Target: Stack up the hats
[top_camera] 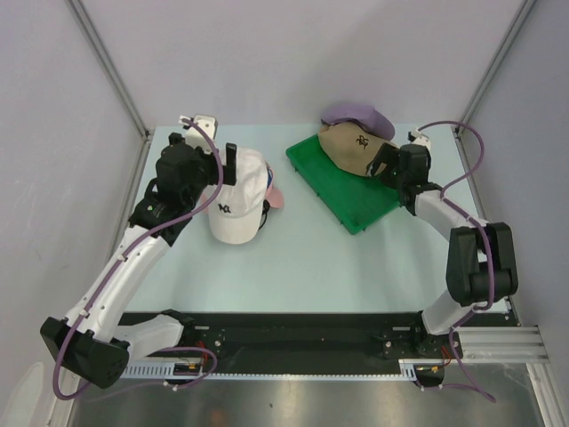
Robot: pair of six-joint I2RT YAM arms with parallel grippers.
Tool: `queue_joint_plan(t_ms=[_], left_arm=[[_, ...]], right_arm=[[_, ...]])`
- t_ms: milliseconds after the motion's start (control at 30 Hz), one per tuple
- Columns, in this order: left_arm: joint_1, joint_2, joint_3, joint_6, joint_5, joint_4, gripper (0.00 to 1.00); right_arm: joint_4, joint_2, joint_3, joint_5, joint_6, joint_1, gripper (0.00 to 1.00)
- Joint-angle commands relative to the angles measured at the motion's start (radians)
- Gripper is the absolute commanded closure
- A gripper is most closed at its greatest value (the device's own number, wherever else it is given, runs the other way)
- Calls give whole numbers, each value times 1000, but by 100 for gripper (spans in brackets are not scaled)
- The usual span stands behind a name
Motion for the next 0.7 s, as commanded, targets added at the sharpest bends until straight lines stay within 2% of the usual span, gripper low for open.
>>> queue_joint_plan(t_ms=[0, 233, 400, 533, 667], left_arm=[[-10, -17, -9, 20, 8, 49, 0], [-10, -20, -15, 15, 19, 53, 0], [-10, -14, -17, 16, 23, 55, 0], [-10, -4, -18, 18, 28, 57, 0], [-10, 1, -21, 32, 12, 55, 0]], right_arm=[[108, 70, 71, -81, 56, -77, 6], [171, 239, 186, -130, 50, -136, 7], [368, 293, 203, -109, -22, -142, 7], [374, 408, 362, -213, -86, -183, 5], [271, 578, 624, -294, -135, -210, 5]])
